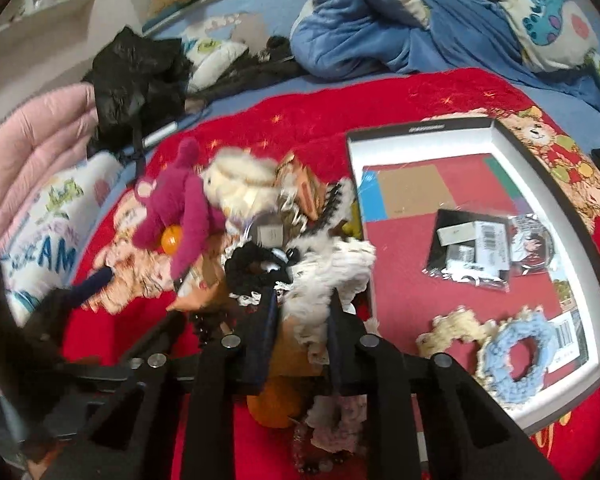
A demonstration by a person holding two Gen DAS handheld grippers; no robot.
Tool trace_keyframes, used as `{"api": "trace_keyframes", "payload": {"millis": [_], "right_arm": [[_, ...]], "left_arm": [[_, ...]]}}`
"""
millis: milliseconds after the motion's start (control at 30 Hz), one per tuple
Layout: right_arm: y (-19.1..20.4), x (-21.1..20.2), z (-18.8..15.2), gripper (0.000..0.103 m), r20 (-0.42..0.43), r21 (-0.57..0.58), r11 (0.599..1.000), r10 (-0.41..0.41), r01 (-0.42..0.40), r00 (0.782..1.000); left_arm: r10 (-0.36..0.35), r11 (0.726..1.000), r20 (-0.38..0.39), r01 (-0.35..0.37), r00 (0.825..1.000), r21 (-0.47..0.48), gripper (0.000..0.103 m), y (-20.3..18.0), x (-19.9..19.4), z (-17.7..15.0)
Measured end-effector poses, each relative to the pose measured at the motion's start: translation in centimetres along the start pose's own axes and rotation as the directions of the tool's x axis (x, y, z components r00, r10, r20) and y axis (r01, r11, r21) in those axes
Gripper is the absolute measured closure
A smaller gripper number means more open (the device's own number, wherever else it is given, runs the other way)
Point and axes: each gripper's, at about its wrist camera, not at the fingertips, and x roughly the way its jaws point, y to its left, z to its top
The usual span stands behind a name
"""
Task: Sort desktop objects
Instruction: 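Grasp the white crochet scrunchie with the right tool while the left tool grasps the tan paper pouch, then lift the scrunchie and pouch and carry both toward the black box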
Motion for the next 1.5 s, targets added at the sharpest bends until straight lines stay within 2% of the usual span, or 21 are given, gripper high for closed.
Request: {"api": "trace_keyframes", "payload": {"millis": [67, 167, 267, 367, 400, 433, 467, 533, 567, 667, 1167, 1300, 1500], "right_arm": [[-0.5, -0.5, 0.1, 0.084, 0.014, 0.016, 1.000, 0.009, -0.009, 1.000], [-1.1, -0.8, 0.3, 0.084, 0.020, 0.030, 0.999, 0.023, -0.023, 1.000], [-1.1, -0.9, 0.3, 0.084, 0.023, 0.032, 0.999, 0.033, -0.034, 0.999], [-0.9, -1.3, 0.3, 0.084, 0.039, 0.031, 0.998, 0.052, -0.053, 0.998], [-0.9, -1.5, 0.3, 0.084, 0.043, 0.033, 0.997, 0.063, -0.065, 0.997], [-0.9, -1.6, 0.4, 0.084, 0.049, 0.037, 0.996, 0.077, -0.078, 0.996], [-0.8, -1.7, 0.4, 0.084, 0.055, 0.038, 0.995, 0.090, -0.092, 0.994], [-0.6, -1.8, 0.4, 0.084, 0.057, 0.033, 0.994, 0.102, -0.104, 0.993], [-0.4, -1.9, 0.5, 0.084, 0.059, 0.030, 0.993, 0.109, -0.111, 0.992], [-0.4, -1.8, 0.5, 0.084, 0.059, 0.035, 0.990, 0.135, -0.137, 0.989], [-0.2, -2.5, 0.7, 0.084, 0.087, 0.057, 0.968, 0.239, -0.245, 0.967], [0.0, -1.4, 0.3, 0.084, 0.045, 0.053, 0.970, 0.233, -0.236, 0.971], [1.0, 0.6, -0.5, 0.080, -0.030, 0.016, 0.980, 0.197, -0.197, 0.980]], "left_arm": [[0.011, 1.000, 0.004, -0.011, 1.000, 0.005, 0.000, -0.5, 0.5, 0.1], [-0.013, 1.000, 0.003, 0.013, 1.000, -0.018, 0.000, -0.6, 1.0, 0.4], [-0.028, 0.998, 0.003, 0.028, 1.000, -0.055, 0.012, -0.2, 1.2, 0.4], [-0.043, 0.997, -0.038, 0.041, 0.998, -0.070, 0.036, 0.1, 1.8, 0.2], [-0.052, 0.996, -0.045, 0.049, 0.998, -0.069, 0.052, 0.1, 2.0, 0.0], [-0.063, 0.996, -0.046, 0.060, 0.997, -0.069, 0.063, 0.0, 2.0, -0.1], [-0.060, 0.996, -0.041, 0.058, 0.997, -0.062, 0.064, 0.0, 1.9, -0.2], [-0.059, 0.997, -0.030, 0.058, 0.998, -0.047, 0.075, -0.1, 1.7, -0.2], [-0.058, 0.997, -0.022, 0.057, 0.998, -0.048, 0.078, 0.0, 1.5, -0.1], [-0.090, 0.992, -0.004, 0.089, 0.996, -0.087, 0.082, 0.8, 0.9, -0.1], [-0.032, 0.997, 0.108, 0.039, 0.994, -0.067, 0.083, 2.2, -4.2, -0.4], [-0.039, 0.995, 0.124, 0.050, 0.992, -0.085, 0.083, 2.6, -5.1, -0.9], [-0.050, 0.993, 0.092, 0.059, 0.995, -0.103, 0.083, 2.8, -4.7, -2.2]]}}
